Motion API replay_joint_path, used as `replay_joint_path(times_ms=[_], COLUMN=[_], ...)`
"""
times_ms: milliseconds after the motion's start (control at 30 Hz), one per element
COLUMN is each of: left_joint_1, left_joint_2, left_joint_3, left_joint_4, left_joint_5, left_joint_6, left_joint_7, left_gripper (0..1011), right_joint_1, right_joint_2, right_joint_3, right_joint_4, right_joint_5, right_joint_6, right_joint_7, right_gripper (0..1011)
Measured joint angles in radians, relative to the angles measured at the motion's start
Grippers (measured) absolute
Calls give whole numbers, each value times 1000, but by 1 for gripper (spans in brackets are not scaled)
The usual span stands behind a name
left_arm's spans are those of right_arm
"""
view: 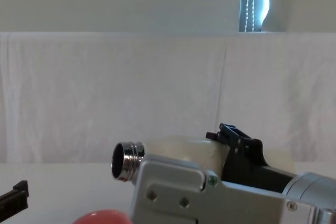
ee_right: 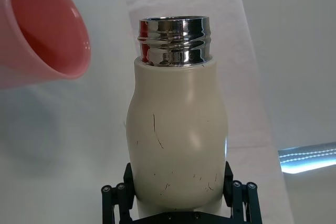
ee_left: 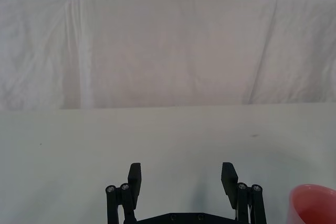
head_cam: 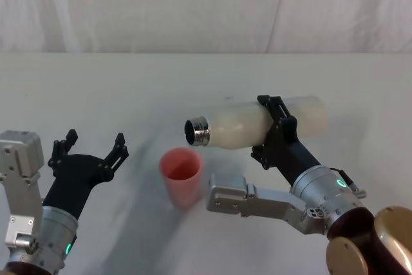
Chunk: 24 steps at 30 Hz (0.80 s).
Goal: Grasp the thermos with one hand and pour water into the cup lid.
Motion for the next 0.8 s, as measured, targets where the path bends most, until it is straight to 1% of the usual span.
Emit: replay_joint_path(times_ms=[167, 367, 800], left_joint_1=[0, 0, 0], left_joint_2=[0, 0, 0], left_joint_3=[0, 0, 0], left_joint_4=[0, 0, 0], left_joint_5=[0, 0, 0], left_joint_6=[0, 0, 0], left_joint_7=[0, 0, 0], left_gripper=[1001, 1001, 1001], right_joint_1=[5, 12, 23], right_joint_2=[3, 4, 7], right_joint_3=[-9, -20, -38], right_joint_4=[5, 13, 20], right_joint_5=[-29, -52, -92], right_joint_6=[0, 1, 15], right_joint_7=[3, 10, 29], right_gripper=[960, 960, 960])
